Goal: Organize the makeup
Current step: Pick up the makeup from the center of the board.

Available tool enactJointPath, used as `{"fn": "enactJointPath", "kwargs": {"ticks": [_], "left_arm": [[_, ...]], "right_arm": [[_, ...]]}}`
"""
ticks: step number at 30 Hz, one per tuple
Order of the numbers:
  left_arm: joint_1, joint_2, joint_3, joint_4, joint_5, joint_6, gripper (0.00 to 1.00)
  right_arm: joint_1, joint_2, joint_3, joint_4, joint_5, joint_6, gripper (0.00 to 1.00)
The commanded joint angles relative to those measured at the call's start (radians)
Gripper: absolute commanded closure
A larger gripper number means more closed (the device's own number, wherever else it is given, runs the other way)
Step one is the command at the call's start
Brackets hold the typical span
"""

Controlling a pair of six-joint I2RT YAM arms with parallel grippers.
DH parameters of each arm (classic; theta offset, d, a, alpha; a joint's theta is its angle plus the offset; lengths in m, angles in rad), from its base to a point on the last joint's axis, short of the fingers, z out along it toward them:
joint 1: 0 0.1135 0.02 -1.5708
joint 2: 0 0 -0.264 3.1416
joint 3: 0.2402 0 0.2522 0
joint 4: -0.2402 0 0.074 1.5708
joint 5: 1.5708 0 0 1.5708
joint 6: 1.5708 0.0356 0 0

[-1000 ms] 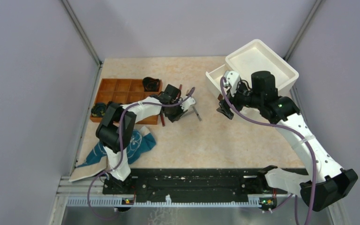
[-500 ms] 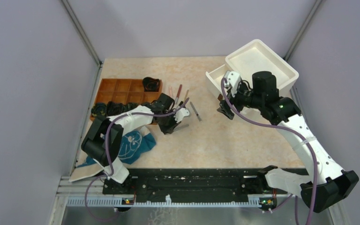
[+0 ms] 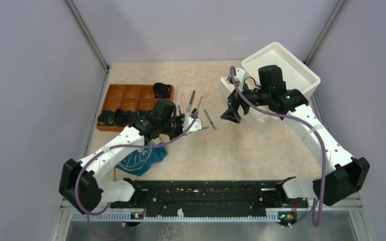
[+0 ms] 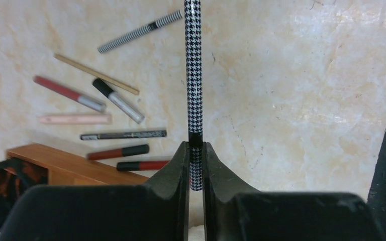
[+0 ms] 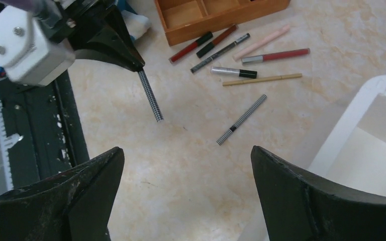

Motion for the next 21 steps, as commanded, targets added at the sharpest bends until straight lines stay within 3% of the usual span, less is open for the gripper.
{"fn": "enactJointPath", "kwargs": {"ticks": [1,12,18,21], "left_arm": [[-0.028,-0.099,-0.018,0.085,0.053,0.143,1.00],[-0.183,-0.161,-0.001,0.135,-0.174,0.352,1.00],[-0.225,-0.173,-0.009,0.172,-0.251,0.384,1.00],[-0.236,-0.172,-0.021,0.184,-0.285,0.400,1.00]], "right_arm": [[0.028,0.069,0.085,0.052,-0.143,0.080,0.04],[0.165,0.263,0.156,-0.028,-0.123,0.073,0.07],[0.189,0.329,0.154,-0.067,-0.146,0.056,0.17],[0.202,0.355,0.153,-0.097,-0.162,0.033,0.29]]}}
